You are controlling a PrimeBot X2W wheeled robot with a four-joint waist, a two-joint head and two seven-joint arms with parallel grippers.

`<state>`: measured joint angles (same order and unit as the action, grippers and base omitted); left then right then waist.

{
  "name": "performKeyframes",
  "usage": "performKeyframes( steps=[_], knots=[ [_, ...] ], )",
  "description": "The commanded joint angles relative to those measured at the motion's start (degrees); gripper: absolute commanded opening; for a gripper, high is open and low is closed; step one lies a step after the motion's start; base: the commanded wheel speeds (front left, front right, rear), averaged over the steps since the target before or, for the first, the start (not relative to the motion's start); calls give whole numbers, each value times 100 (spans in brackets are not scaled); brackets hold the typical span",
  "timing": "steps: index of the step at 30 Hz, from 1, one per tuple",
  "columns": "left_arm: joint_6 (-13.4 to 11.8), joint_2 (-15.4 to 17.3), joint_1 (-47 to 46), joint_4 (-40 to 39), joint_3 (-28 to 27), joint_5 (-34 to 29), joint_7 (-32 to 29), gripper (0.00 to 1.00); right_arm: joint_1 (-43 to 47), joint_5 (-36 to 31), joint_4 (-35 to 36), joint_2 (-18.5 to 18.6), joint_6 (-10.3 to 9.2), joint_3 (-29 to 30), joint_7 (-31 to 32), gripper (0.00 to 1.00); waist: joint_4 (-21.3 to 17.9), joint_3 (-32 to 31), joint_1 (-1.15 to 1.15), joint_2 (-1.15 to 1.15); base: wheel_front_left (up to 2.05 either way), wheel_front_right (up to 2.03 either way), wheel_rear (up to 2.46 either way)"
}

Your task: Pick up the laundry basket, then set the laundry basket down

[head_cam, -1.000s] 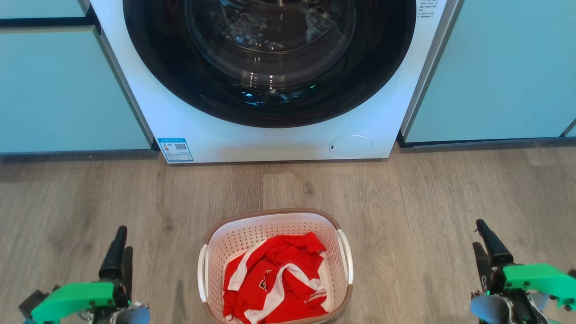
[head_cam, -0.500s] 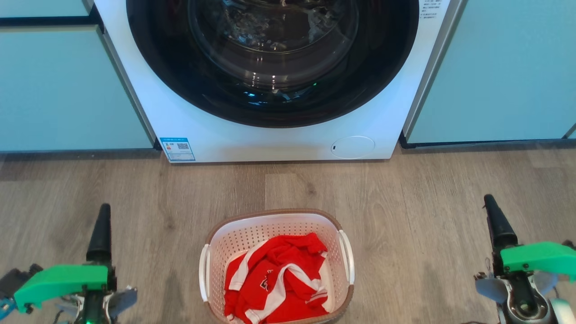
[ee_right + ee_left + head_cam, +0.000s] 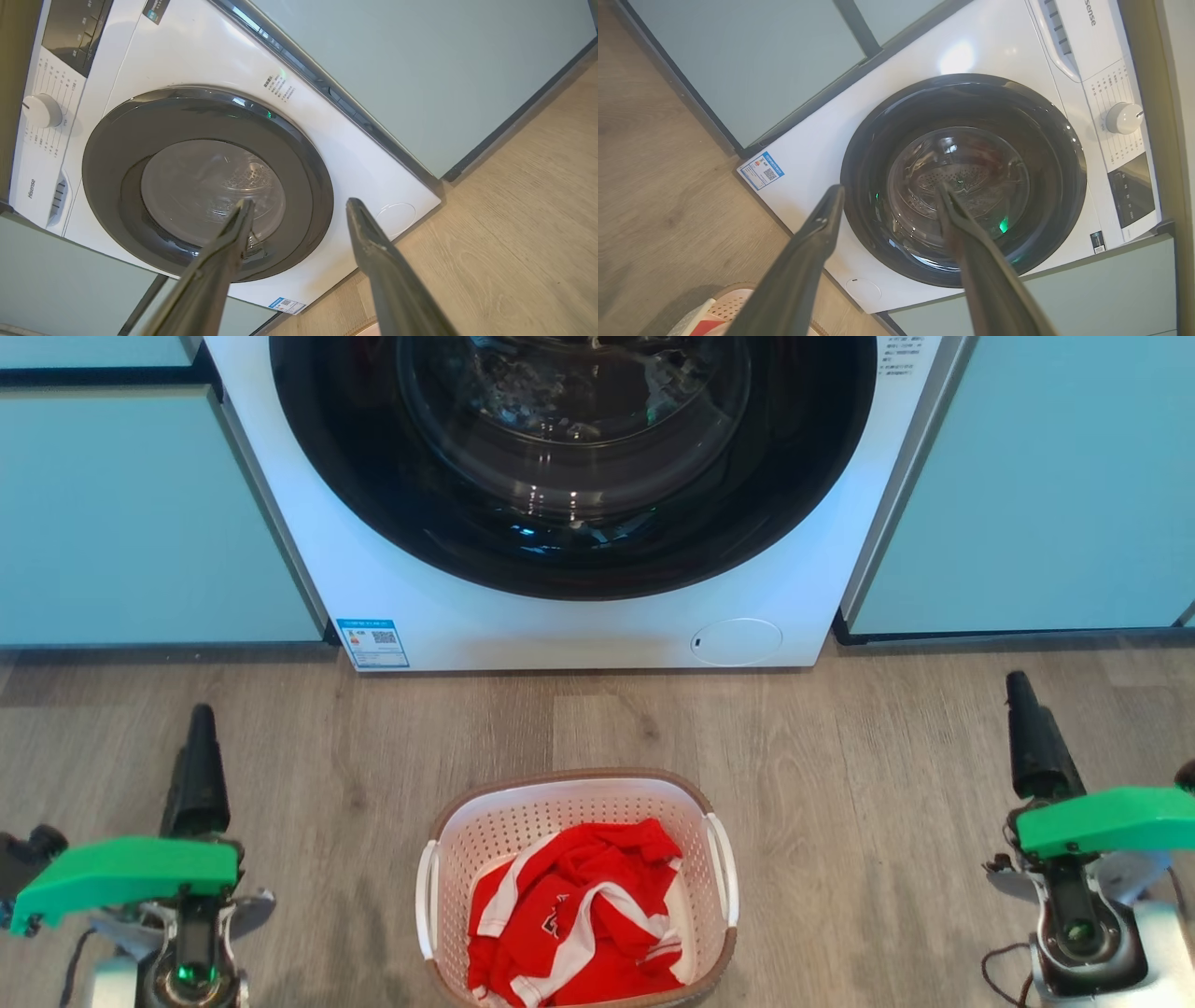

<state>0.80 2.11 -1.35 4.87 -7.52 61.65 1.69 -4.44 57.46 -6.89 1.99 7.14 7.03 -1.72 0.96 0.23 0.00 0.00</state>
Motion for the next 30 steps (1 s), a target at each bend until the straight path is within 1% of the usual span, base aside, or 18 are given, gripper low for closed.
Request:
performKeyframes(
  steps=[1,11,15,18,21,23,24,28,30],
  knots=[
    [-56,57,-318,-325,-21,-282,94,100,-319,-252,306,47,19,-90,-95,100,4,2,0,0,0,0,0],
    [-543,65,-399,-839,289,-1535,263,100,-460,-1202,711,53,21,-206,-263,100,41,22,0,0,0,0,0],
    [-739,158,-417,-978,520,-1919,330,100,-493,-1651,823,55,22,-282,-330,100,57,28,0,0,0,0,0],
    [-923,299,-415,-1053,750,-2234,380,100,-505,-2099,879,57,23,-428,-381,100,65,33,0,0,0,0,0],
    [-1173,509,-417,-1070,1078,-2594,431,100,-506,-2495,913,59,23,-572,-431,100,70,34,0,0,0,0,0],
    [-1401,725,-450,-1081,1388,-2904,464,100,-505,-2758,907,60,24,-671,-464,100,71,35,0,0,0,0,0],
    [-1401,725,-450,-1081,1388,-2904,464,100,-505,-2758,907,60,24,-671,-464,100,71,35,0,0,0,0,0],
    [-2031,1073,-524,-995,2016,-3306,531,100,-507,-3158,872,62,25,-811,-531,100,73,26,0,0,0,0,0],
    [-2303,1236,-593,-948,2333,-3435,565,100,-496,-3341,810,63,25,-890,-564,100,72,18,0,0,0,0,0]
  ],
)
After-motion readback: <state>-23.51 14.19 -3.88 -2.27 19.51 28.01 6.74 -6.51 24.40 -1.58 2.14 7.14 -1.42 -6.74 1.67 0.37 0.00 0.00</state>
